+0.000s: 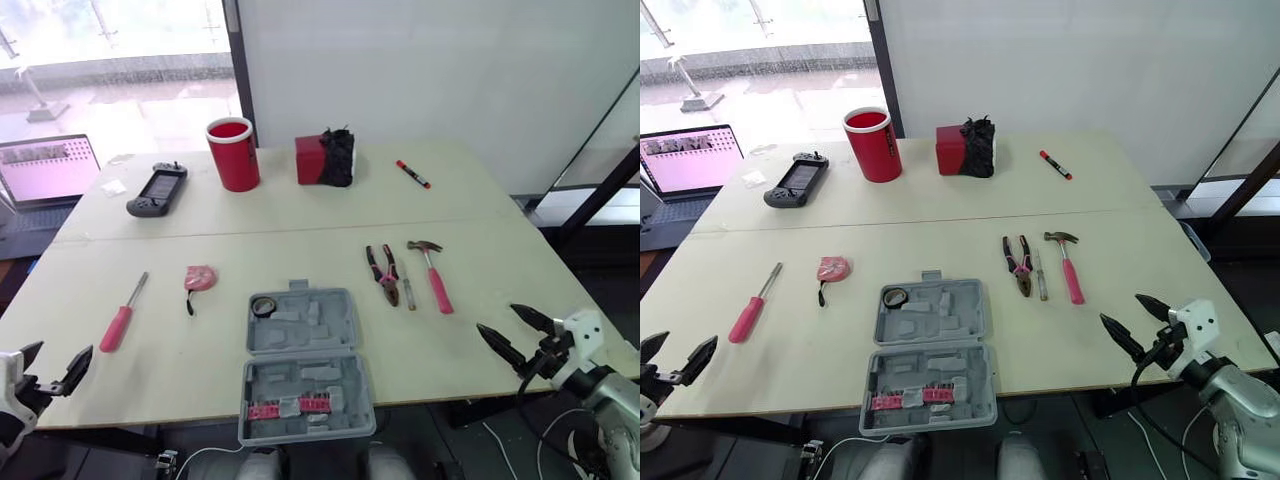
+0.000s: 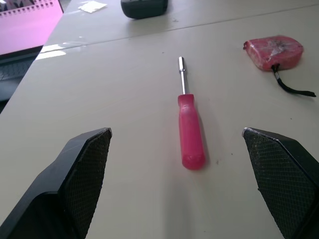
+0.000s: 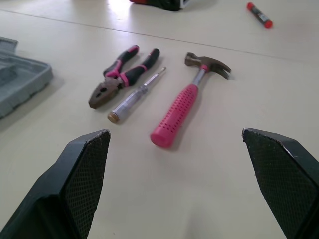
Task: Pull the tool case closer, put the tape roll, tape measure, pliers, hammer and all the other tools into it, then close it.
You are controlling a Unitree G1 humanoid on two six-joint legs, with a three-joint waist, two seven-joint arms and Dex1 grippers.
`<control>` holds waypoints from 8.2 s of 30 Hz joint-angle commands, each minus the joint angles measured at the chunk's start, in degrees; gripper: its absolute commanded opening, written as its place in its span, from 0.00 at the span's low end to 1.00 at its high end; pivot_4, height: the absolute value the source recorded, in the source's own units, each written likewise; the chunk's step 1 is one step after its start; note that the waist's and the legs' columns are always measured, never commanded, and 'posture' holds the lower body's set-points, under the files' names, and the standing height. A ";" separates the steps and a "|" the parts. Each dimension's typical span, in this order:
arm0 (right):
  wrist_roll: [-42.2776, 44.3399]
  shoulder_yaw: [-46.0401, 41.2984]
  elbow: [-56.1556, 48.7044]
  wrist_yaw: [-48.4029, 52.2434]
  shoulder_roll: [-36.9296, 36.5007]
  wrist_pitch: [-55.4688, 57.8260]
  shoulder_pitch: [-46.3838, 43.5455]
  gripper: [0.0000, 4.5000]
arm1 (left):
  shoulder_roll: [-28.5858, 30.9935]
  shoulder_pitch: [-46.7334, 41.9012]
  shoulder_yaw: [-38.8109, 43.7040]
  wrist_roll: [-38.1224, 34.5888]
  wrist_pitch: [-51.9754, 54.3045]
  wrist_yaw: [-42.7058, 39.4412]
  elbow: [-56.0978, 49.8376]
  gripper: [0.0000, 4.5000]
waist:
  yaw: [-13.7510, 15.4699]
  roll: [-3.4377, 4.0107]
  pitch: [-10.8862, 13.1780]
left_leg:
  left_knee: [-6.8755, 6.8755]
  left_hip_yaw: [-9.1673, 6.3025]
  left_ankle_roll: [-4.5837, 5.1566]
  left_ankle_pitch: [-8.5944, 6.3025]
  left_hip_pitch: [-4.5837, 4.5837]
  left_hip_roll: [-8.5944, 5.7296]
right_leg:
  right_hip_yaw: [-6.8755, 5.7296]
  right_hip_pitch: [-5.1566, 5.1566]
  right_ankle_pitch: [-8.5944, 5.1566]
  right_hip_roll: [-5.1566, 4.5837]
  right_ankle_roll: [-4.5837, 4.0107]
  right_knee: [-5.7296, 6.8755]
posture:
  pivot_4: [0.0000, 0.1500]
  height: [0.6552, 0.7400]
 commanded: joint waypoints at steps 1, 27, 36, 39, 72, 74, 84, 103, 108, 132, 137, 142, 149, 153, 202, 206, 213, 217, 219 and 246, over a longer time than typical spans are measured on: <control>1.76 4.63 -9.81 -2.90 -2.90 11.53 -4.22 1.00 | -0.29 0.39 -1.58 0.00 0.91 0.99 -4.54 0.98 | 0.00 0.09 -0.01 | 0.01 -0.01 0.00 0.00 0.00 0.00 | 0.02 0.00 -0.03 0.00 -0.07 0.01 | 1.00 1.00; 13.15 24.80 -32.23 3.37 -9.20 44.45 -36.87 1.00 | -11.19 -9.46 -22.01 7.54 29.82 25.76 -30.46 0.98 | 3.16 0.31 0.11 | 0.14 -2.36 0.15 0.03 -0.54 -1.81 | -1.88 0.43 -0.53 -1.09 0.64 -0.14 | 1.00 1.00; 18.71 25.09 -34.96 1.27 -8.90 52.30 -41.53 1.00 | -12.98 -29.08 -26.68 11.32 33.25 30.07 -13.97 0.98 | 3.03 0.24 0.11 | 0.30 -2.36 0.14 0.04 -0.77 -1.82 | -1.94 0.36 -0.48 -0.99 0.61 0.02 | 1.00 1.00; 18.48 25.30 -35.82 1.13 -9.76 52.44 -41.46 1.00 | -13.19 -31.75 -27.65 12.22 33.15 29.97 -10.50 0.98 | 2.72 0.24 0.10 | 0.30 -2.32 0.14 0.04 -0.82 -1.83 | -1.89 0.34 -0.45 -1.02 0.67 -0.06 | 1.00 1.00; 7.28 30.93 -30.90 2.36 -11.63 46.13 -42.90 1.00 | -15.85 -38.16 -27.49 15.14 13.52 28.60 17.23 0.37 | 1.94 0.27 0.09 | 0.40 -2.35 0.11 0.07 -0.90 -1.86 | -1.92 0.28 -0.42 -1.01 0.71 0.06 | 1.00 1.00; 6.93 31.02 -30.98 2.33 -11.56 46.17 -42.83 1.00 | -15.60 -38.39 -27.72 15.55 13.19 28.36 18.00 0.37 | 1.94 0.27 0.09 | 0.40 -2.36 0.11 0.07 -0.90 -1.86 | -1.93 0.29 -0.41 -1.01 0.72 0.06 | 1.00 1.00; 6.83 31.20 -31.31 2.14 -10.81 46.49 -42.87 1.00 | -15.74 -38.12 -26.99 15.14 11.86 27.37 18.71 0.00 | 1.86 0.27 0.09 | 0.40 -2.37 0.10 0.08 -0.90 -1.87 | -1.92 0.29 -0.41 -1.02 0.73 0.08 | 1.00 1.00; 6.98 34.38 -30.56 4.75 -9.44 46.19 -42.82 1.00 | -14.97 -2.43 -28.79 9.24 28.16 21.12 -27.28 0.00 | 1.57 0.30 0.08 | 0.32 -2.38 0.10 0.07 -0.88 -1.81 | -1.71 0.18 -0.41 -1.04 0.70 0.04 | 1.00 1.00; 6.08 36.19 -29.03 5.69 -7.61 45.06 -43.58 1.00 | -16.63 6.75 -28.77 8.05 31.61 22.46 -34.49 0.00 | 1.76 0.31 0.08 | 0.31 -2.34 0.09 0.06 -0.88 -1.77 | -1.71 0.16 -0.42 -1.04 0.68 0.02 | 1.00 1.00; 3.58 37.80 -26.36 8.02 -5.71 43.59 -44.85 1.00 | -10.67 17.79 -24.61 6.02 30.54 15.90 -40.53 0.32 | 1.79 0.35 0.10 | 0.26 -1.71 0.17 -0.01 -1.01 -1.27 | -1.57 -0.35 -0.40 -0.95 0.41 -0.14 | 1.00 1.00; 4.24 37.55 -28.06 9.27 -7.76 44.06 -42.96 1.00 | -5.99 18.63 -19.56 3.96 25.78 9.41 -39.31 0.89 | 1.91 0.33 0.12 | 0.26 -1.60 0.17 -0.01 -1.04 -1.22 | -1.50 -0.42 -0.42 -0.94 0.35 -0.14 | 1.00 1.00; 4.75 37.26 -29.53 8.85 -8.00 44.63 -41.58 1.00 | 3.64 16.99 -12.28 -1.56 14.46 -9.21 -34.77 0.99 | 1.92 0.37 0.15 | 0.26 -1.54 0.16 -0.02 -1.09 -1.18 | -1.49 -0.48 -0.42 -0.94 0.24 -0.18 | 1.00 1.00; 5.02 37.03 -30.67 7.35 -7.15 45.25 -40.81 1.00 | 12.01 6.85 -15.55 -1.56 8.27 -22.19 -25.08 0.99 | 1.68 0.42 0.18 | 0.25 -1.34 0.21 -0.04 -1.10 -1.17 | -1.37 -0.48 -0.39 -0.98 0.23 -0.29 | 1.00 1.00; 4.93 36.58 -31.36 5.92 -6.79 45.45 -40.28 1.00 | 13.93 -1.73 -21.99 2.75 2.91 -26.96 -16.54 0.99 | 1.73 0.43 0.19 | 0.15 -1.19 0.25 -0.05 -1.08 -1.09 | -1.28 -0.53 -0.28 -0.91 0.44 -0.13 | 1.00 1.00; 20.98 16.80 -14.79 -19.35 20.04 87.95 -50.64 1.00 | 8.44 -36.91 -41.42 10.93 3.87 -25.17 -13.13 0.69 | -0.31 0.42 0.19 | 0.29 -1.23 0.12 0.08 -0.96 -0.94 | -1.22 -0.70 -0.13 -0.45 0.29 0.74 | 1.00 1.00; 29.36 13.04 -8.66 -28.45 24.28 87.95 -51.11 1.00 | 7.63 -37.58 -42.91 11.53 5.69 -24.90 -15.39 0.69 | -0.06 0.42 0.19 | 0.29 -1.25 0.12 0.08 -0.96 -0.93 | -1.19 -0.73 -0.13 -0.42 0.28 0.79 | 1.00 1.00; 37.58 13.68 -5.57 -40.80 27.56 87.95 -48.96 1.00 | 6.24 -39.15 -43.97 11.36 6.36 -24.59 -15.55 0.69 | -0.28 0.43 0.19 | 0.29 -1.19 0.11 0.09 -0.99 -0.93 | -1.11 -0.82 -0.13 -0.41 0.28 0.83 | 1.00 1.00; 39.26 13.24 -4.39 -45.33 29.01 87.95 -48.08 1.00 | 5.76 -39.62 -44.49 11.38 6.25 -24.59 -15.19 0.69 | -0.40 0.43 0.19 | 0.30 -1.18 0.12 0.10 -0.99 -0.93 | -1.08 -0.84 -0.13 -0.40 0.28 0.86 | 1.00 1.00; 41.20 10.78 -3.20 -47.52 30.99 87.95 -48.30 1.00 | 5.77 -39.54 -44.91 12.01 5.48 -24.83 -14.52 0.69 | -0.57 0.43 0.19 | 0.30 -1.17 0.12 0.10 -0.99 -0.93 | -1.08 -0.84 -0.13 -0.40 0.28 0.86 | 1.00 1.00; 54.67 8.71 15.13 -54.99 19.00 87.95 -52.19 0.10 | 13.93 -24.45 -32.39 4.32 5.20 -25.49 -16.80 1.00 | -1.46 0.46 0.19 | 0.29 -0.95 0.13 0.11 -0.93 -0.82 | -0.72 -0.92 -0.12 -0.24 0.27 0.93 | 1.00 1.00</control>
